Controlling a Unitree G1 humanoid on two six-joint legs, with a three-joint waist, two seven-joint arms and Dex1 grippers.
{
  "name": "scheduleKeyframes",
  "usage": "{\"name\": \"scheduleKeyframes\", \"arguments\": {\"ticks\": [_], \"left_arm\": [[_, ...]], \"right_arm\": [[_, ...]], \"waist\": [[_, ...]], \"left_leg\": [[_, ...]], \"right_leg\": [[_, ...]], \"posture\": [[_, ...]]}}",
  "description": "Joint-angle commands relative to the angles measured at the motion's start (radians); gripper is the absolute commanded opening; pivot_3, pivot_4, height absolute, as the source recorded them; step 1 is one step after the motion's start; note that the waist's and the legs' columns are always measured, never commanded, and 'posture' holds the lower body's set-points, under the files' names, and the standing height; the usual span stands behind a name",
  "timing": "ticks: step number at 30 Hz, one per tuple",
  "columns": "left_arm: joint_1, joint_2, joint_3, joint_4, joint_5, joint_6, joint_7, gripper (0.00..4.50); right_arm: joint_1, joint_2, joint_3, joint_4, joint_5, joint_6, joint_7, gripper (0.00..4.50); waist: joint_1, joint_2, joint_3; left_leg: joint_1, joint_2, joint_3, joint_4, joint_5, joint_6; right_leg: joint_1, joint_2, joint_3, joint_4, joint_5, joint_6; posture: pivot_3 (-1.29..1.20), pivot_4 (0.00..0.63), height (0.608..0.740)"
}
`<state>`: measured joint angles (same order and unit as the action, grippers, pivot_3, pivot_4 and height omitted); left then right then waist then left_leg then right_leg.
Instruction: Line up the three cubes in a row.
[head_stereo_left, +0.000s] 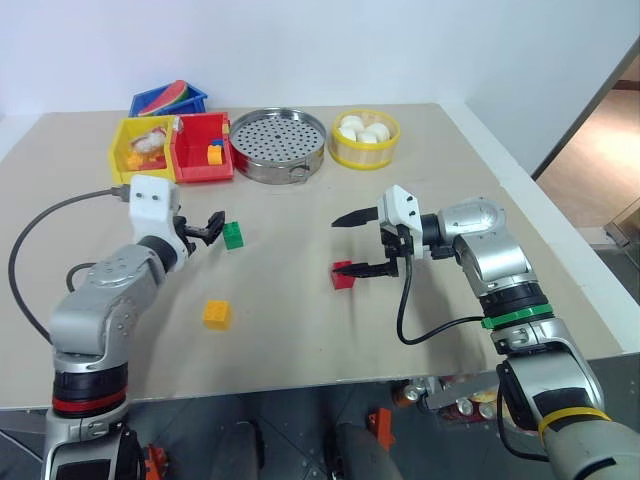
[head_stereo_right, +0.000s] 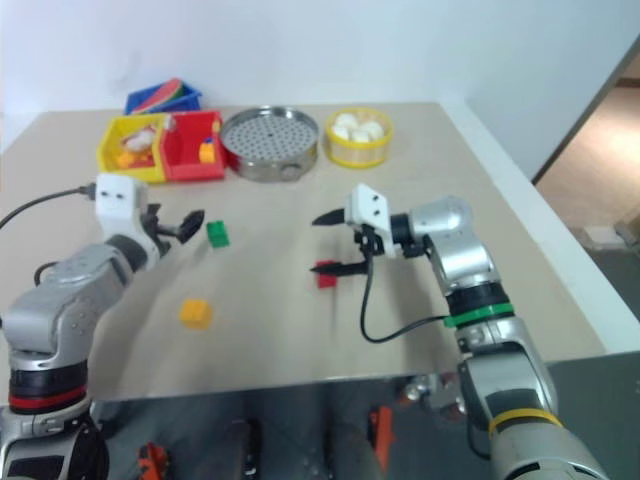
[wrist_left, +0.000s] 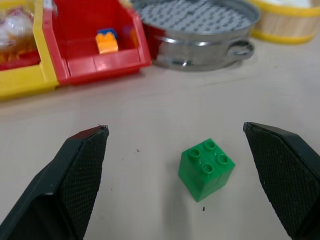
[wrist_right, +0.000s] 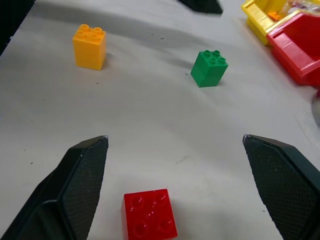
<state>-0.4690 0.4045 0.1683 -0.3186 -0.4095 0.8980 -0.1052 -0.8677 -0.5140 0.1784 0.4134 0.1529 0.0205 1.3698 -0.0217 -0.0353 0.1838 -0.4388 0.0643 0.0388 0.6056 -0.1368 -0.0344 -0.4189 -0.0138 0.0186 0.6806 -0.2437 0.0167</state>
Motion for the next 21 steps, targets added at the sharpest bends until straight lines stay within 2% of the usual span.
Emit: {"name": "scheduleKeyframes", "arguments": {"ticks": [1,15,21], "left_arm": [[-0.034,-0.031,-0.031,-0.01,0.041,0.027,0.052,4.5],[-0.069,-0.14,-0.07,0.038,0.131,0.09,0.134,4.5],[-0.091,-0.167,-0.08,0.076,0.153,0.101,0.141,4.5]], "right_arm": [[-0.009,-0.021,-0.023,-0.025,0.007,-0.012,-0.01,4.47],[-0.011,-0.049,-0.024,-0.008,0.006,-0.022,-0.031,4.47],[-0.037,-0.025,-0.057,-0.024,0.07,0.073,-0.048,4.47]], "waist": [[0.0,0.0,0.0],[0.0,0.0,0.0],[0.0,0.0,0.0]], "left_leg": [[0.0,0.0,0.0,0.0,0.0,0.0],[-0.001,-0.001,0.0,0.001,0.0,0.0],[0.0,0.0,0.0,0.001,0.0,0.0]], "right_leg": [[0.0,0.0,0.0,0.0,0.0,0.0],[0.0,0.0,0.001,0.0,0.0,0.001],[0.0,0.0,0.001,0.0,0.001,0.001]], "posture": [[0.0,0.15,0.74],[0.0,0.15,0.74],[0.0,0.15,0.74]]}}
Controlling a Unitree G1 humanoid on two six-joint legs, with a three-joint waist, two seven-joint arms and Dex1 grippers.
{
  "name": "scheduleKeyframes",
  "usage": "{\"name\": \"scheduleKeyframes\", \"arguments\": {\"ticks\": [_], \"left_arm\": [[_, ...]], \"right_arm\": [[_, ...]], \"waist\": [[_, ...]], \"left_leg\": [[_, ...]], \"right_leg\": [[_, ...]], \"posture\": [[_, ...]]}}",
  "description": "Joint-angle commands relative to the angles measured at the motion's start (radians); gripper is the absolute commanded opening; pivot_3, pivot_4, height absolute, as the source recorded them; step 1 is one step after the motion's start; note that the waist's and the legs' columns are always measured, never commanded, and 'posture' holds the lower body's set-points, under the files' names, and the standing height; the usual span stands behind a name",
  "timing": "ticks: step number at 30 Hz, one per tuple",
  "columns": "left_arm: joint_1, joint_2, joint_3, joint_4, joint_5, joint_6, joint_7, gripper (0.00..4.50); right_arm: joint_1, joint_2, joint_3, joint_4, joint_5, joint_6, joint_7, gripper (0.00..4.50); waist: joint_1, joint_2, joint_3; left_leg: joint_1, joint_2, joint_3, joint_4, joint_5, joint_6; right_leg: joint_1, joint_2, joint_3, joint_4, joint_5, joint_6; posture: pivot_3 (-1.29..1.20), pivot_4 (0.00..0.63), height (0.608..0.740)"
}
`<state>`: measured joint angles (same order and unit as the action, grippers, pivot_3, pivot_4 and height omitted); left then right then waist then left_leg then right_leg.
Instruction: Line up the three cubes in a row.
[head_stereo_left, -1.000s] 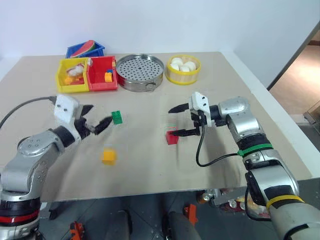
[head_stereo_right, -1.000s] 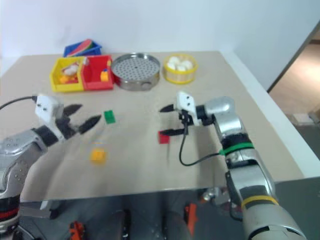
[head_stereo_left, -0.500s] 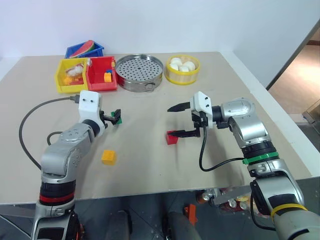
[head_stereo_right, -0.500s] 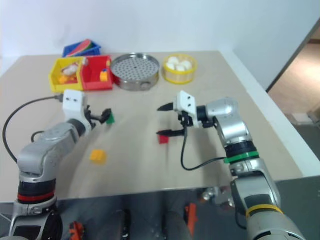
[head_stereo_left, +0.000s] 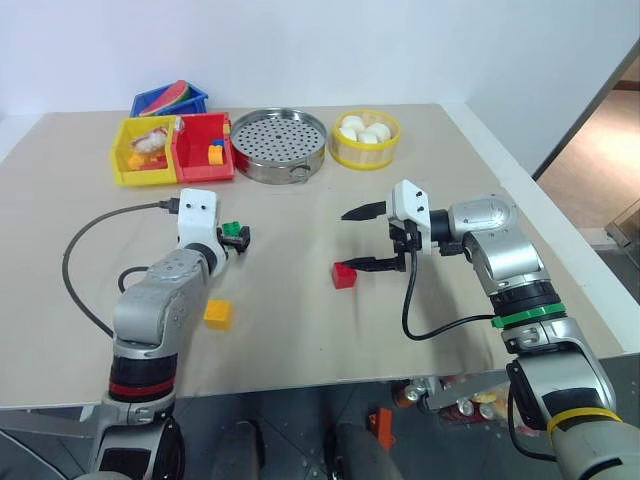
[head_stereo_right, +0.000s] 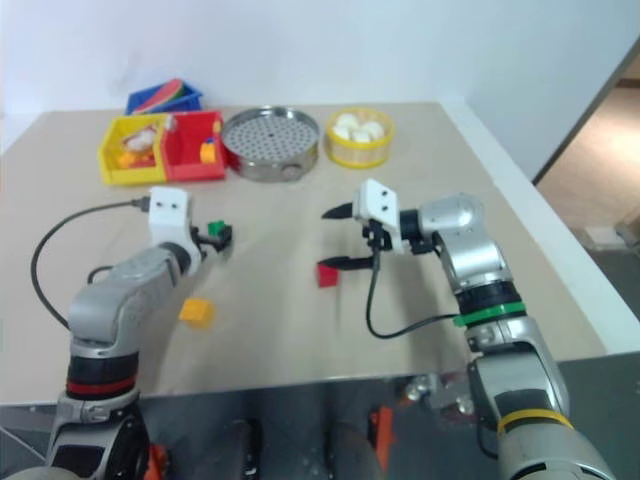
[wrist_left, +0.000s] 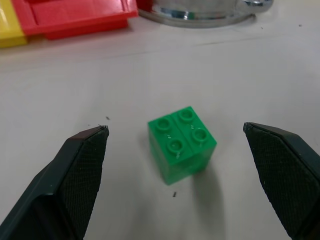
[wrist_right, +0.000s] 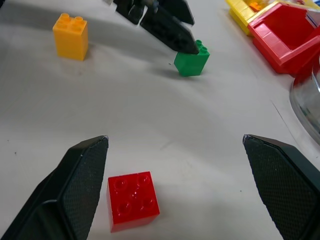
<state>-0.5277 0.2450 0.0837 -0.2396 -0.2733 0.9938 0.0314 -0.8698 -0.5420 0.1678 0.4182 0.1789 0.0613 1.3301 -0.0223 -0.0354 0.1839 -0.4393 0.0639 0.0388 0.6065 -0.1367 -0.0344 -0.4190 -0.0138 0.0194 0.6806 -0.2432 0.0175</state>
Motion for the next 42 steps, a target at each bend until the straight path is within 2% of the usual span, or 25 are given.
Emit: {"name": "scheduleKeyframes", "arguments": {"ticks": [1,7,12,16,42], "left_arm": [[-0.034,-0.012,0.004,0.001,0.022,0.008,0.01,4.5],[-0.037,-0.026,-0.013,0.014,0.051,0.011,0.003,4.5],[-0.041,-0.019,-0.038,0.024,0.072,-0.002,-0.018,4.5],[-0.039,-0.031,-0.042,0.028,0.085,-0.005,-0.023,4.5],[-0.07,-0.064,-0.02,0.106,0.118,-0.04,-0.035,4.5]], "right_arm": [[-0.037,0.006,-0.049,-0.033,0.05,0.042,-0.013,4.47],[-0.04,0.011,-0.05,-0.043,0.06,0.054,-0.02,4.47],[-0.067,0.021,-0.075,-0.063,0.146,0.275,-0.037,4.47],[-0.08,0.013,-0.071,-0.067,0.164,0.363,-0.037,4.47],[-0.04,0.0,-0.063,-0.05,0.11,0.259,-0.038,4.47]], "waist": [[0.001,0.0,0.0],[0.001,0.0,0.0],[0.0,0.0,0.0],[0.001,0.0,0.0],[0.001,0.0,0.0]], "left_leg": [[0.0,0.0,0.0,0.0,0.0,0.0],[0.0,0.0,0.0,0.0,0.0,0.0],[0.0,0.0,0.0,0.0,0.0,0.0],[0.0,0.0,0.0,0.0,0.0,0.0],[-0.001,0.0,0.0,0.0,0.0,0.0]], "right_leg": [[0.0,0.0,0.0,0.0,0.0,0.0],[0.0,0.0,0.0,0.0,0.0,0.0],[0.0,0.0,0.0,0.0,0.0,0.0],[0.0,0.0,0.0,0.0,0.0,0.0],[-0.001,0.0,0.0,0.0,0.0,0.0]], "posture": [[0.0,0.15,0.74],[0.0,0.15,0.74],[0.0,0.15,0.74],[0.0,0.15,0.74],[0.0,0.15,0.74]]}}
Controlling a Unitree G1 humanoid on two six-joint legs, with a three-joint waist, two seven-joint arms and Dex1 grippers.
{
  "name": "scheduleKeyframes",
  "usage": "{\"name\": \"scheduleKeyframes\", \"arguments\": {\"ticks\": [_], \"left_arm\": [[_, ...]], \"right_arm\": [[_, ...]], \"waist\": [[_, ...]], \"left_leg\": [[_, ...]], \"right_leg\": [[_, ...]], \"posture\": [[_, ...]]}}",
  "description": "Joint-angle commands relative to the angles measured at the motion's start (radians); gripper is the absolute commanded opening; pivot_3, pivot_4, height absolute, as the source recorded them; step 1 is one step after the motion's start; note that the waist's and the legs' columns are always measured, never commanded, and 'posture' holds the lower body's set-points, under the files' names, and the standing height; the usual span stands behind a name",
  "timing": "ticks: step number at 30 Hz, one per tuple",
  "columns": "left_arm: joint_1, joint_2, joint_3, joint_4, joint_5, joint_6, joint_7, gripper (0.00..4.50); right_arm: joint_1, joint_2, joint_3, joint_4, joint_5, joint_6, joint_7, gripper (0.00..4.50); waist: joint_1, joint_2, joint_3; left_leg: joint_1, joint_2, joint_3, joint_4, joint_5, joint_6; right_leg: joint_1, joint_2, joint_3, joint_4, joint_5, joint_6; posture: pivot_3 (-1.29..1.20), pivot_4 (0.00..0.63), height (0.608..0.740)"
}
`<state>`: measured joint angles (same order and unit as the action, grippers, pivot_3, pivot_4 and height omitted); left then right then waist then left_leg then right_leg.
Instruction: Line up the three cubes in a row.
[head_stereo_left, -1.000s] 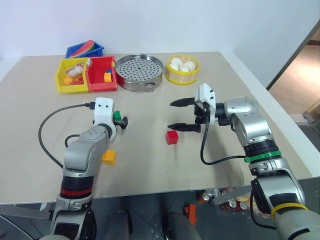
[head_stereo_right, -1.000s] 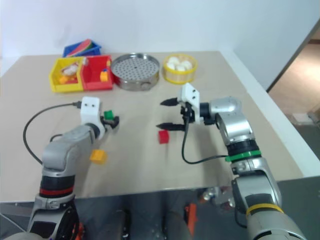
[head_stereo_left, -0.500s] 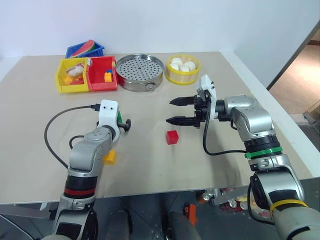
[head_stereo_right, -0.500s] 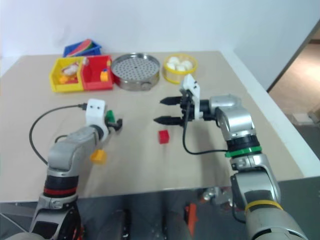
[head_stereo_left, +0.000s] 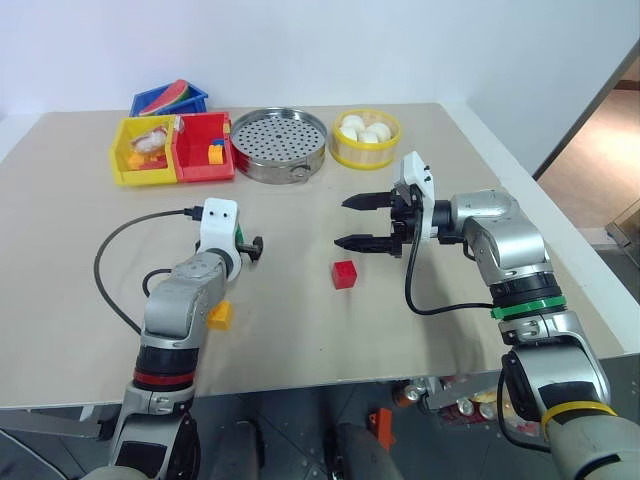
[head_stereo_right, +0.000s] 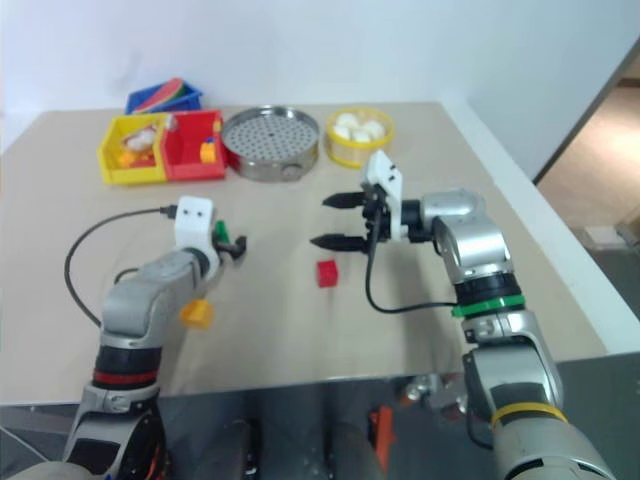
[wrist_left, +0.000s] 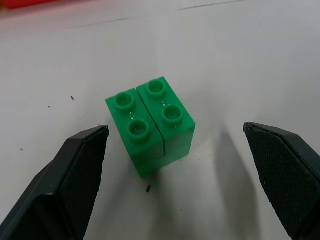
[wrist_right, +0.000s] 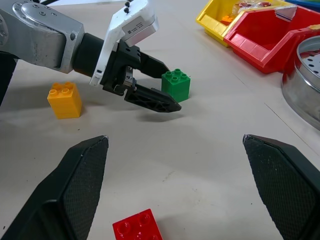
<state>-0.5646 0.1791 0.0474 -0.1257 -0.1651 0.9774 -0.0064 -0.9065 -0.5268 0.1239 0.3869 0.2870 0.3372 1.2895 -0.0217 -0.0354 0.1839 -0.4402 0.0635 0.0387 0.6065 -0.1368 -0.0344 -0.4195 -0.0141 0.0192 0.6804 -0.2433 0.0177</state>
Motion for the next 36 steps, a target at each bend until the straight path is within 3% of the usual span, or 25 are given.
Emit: {"name": "scheduleKeyframes", "arguments": {"ticks": [1,7,9,13,36], "left_arm": [[-0.035,0.002,0.017,-0.005,0.014,-0.019,0.007,4.5],[-0.041,-0.003,0.029,0.003,0.01,-0.014,0.001,4.5],[-0.041,-0.008,0.037,0.002,0.006,-0.008,0.001,4.24],[-0.046,-0.005,0.036,0.002,0.02,0.009,0.014,2.91],[-0.059,0.001,0.05,0.019,0.033,0.017,0.011,2.91]], "right_arm": [[-0.003,-0.016,-0.02,-0.019,0.001,-0.017,0.002,4.47],[0.001,-0.019,-0.02,-0.016,-0.004,-0.024,0.002,4.47],[0.002,-0.019,-0.02,-0.015,-0.007,-0.026,0.002,4.5],[0.002,-0.018,-0.02,-0.01,-0.013,-0.035,0.002,4.5],[0.003,-0.021,-0.015,-0.007,-0.026,-0.056,0.005,4.5]], "waist": [[0.0,0.0,0.0],[0.0,0.0,0.0],[0.0,0.0,0.0],[0.0,0.0,0.0],[0.0,0.0,0.0]], "left_leg": [[0.0,0.0,0.0,0.0,0.0,0.0],[0.0,0.0,0.0,0.0,0.0,0.0],[0.0,0.0,0.0,0.0,0.0,0.0],[0.0,0.0,0.0,0.0,0.0,0.0],[0.0,0.0,0.0,0.0,0.0,0.0]], "right_leg": [[0.0,0.0,0.0,0.0,0.0,0.0],[0.0,0.0,0.0,0.0,0.0,0.0],[0.0,0.0,0.0,0.0,0.0,0.0],[0.0,0.0,0.0,0.0,0.0,0.0],[0.0,0.0,0.0,0.0,0.0,0.0]], "posture": [[0.0,0.15,0.74],[0.0,0.15,0.74],[0.0,0.15,0.74],[0.0,0.15,0.74],[0.0,0.15,0.74]]}}
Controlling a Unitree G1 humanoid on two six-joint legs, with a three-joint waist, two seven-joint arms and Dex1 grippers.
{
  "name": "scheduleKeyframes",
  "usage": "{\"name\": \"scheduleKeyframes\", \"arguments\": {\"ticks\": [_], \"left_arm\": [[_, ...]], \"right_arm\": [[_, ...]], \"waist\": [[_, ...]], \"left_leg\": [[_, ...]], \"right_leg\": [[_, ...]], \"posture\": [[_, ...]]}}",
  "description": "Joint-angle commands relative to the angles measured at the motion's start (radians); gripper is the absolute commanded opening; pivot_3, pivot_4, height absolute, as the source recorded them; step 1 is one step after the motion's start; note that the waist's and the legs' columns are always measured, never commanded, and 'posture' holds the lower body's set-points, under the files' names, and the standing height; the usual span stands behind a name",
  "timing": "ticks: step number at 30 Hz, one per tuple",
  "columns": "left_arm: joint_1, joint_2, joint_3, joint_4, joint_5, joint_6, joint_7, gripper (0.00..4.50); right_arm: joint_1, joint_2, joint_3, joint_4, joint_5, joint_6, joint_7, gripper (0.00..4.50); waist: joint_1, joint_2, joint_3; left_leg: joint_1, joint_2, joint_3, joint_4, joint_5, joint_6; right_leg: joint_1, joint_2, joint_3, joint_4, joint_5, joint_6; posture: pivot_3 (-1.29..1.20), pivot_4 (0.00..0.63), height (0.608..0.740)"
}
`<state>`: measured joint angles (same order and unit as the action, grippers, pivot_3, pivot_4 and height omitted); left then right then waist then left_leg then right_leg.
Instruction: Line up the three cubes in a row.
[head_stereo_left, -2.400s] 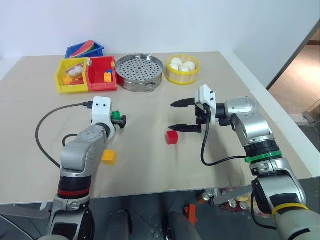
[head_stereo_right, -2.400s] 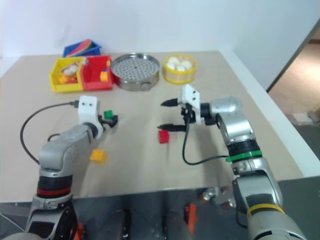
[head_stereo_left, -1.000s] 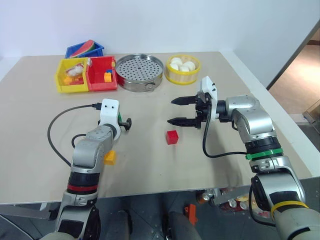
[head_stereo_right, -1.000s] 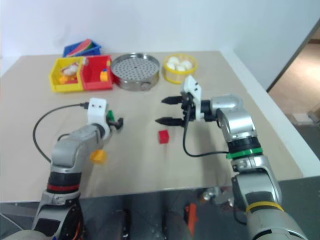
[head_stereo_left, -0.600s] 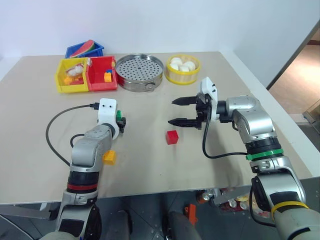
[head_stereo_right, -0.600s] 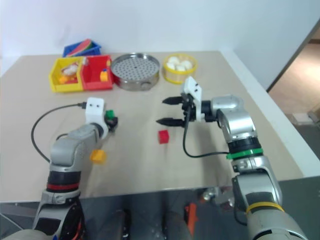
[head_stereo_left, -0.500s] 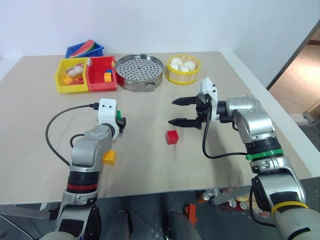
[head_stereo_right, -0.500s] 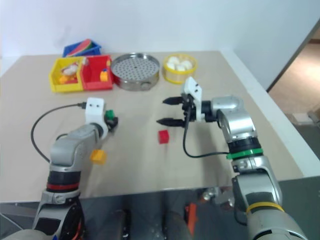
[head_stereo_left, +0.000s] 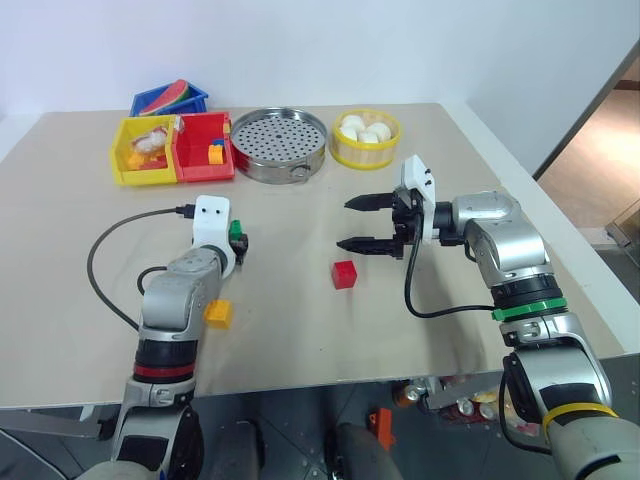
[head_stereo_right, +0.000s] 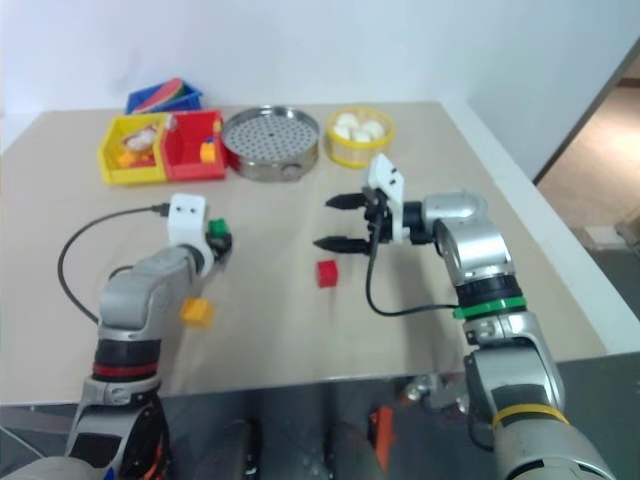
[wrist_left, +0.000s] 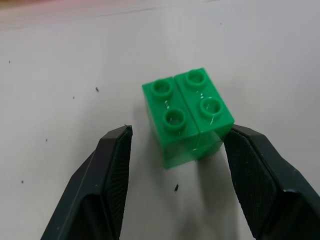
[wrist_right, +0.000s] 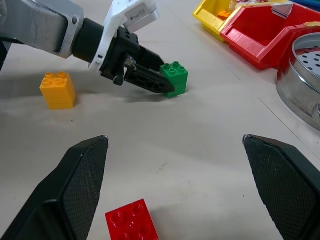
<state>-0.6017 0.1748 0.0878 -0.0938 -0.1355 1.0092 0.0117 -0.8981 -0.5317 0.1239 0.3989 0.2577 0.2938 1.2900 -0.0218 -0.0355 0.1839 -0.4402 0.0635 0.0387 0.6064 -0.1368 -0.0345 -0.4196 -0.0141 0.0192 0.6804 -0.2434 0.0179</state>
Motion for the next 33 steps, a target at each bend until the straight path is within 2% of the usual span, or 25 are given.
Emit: {"name": "scheduleKeyframes", "arguments": {"ticks": [1,2,5,15,22,29,33], "left_arm": [[-0.022,0.003,0.012,-0.014,-0.001,-0.02,-0.011,2.91],[-0.02,0.001,0.013,-0.016,-0.003,-0.023,-0.012,2.37],[-0.023,0.001,0.006,-0.016,0.009,-0.009,-0.001,1.34],[-0.019,0.003,-0.002,-0.028,0.016,0.012,0.007,1.29],[-0.023,0.04,-0.001,-0.031,0.0,-0.023,-0.053,1.29],[-0.047,0.168,-0.046,-0.074,-0.058,-0.055,-0.255,1.29],[-0.034,0.3,-0.104,-0.128,-0.097,-0.113,-0.451,1.29]], "right_arm": [[-0.005,-0.016,-0.016,-0.021,0.003,-0.012,0.004,4.5],[-0.004,-0.017,-0.016,-0.024,0.002,-0.012,0.004,4.5],[-0.002,-0.017,-0.017,-0.029,0.001,-0.009,0.003,4.5],[0.003,-0.021,-0.017,-0.038,-0.001,-0.007,-0.001,4.5],[0.004,-0.023,-0.02,-0.042,0.005,-0.002,0.003,4.5],[-0.002,-0.034,-0.027,-0.054,0.023,0.023,0.023,4.5],[-0.005,-0.039,-0.03,-0.061,0.025,0.025,0.022,4.5]], "waist": [[0.0,0.0,0.0],[0.0,0.0,0.0],[0.0,0.0,0.0],[0.0,0.0,0.0],[0.0,0.0,0.0],[0.0,0.0,0.0],[0.0,0.0,0.0]], "left_leg": [[0.0,0.0,0.0,0.0,0.0,0.0],[0.0,0.0,0.0,0.0,0.0,0.0],[0.0,0.0,0.0,0.0,0.0,0.0],[0.0,0.0,0.0,0.0,0.0,0.0],[0.0,0.0,0.0,0.0,0.0,0.0],[0.0,0.0,0.0,-0.001,0.0,0.0],[-0.001,0.0,0.0,-0.001,0.0,0.0]], "right_leg": [[0.0,0.0,0.0,0.0,0.0,0.0],[0.0,0.0,0.0,0.0,0.0,0.0],[0.0,0.0,0.0,0.0,0.0,0.0],[0.0,0.0,0.0,0.0,0.0,0.0],[0.0,0.0,0.0,0.0,0.0,0.0],[-0.001,0.0,0.0,0.0,0.0,0.0],[-0.001,0.0,0.0,0.0,0.0,0.0]], "posture": [[0.0,0.15,0.74],[0.0,0.15,0.74],[0.0,0.15,0.74],[0.0,0.15,0.74],[0.0,0.15,0.74],[0.0,0.15,0.74],[0.0,0.15,0.74]]}}
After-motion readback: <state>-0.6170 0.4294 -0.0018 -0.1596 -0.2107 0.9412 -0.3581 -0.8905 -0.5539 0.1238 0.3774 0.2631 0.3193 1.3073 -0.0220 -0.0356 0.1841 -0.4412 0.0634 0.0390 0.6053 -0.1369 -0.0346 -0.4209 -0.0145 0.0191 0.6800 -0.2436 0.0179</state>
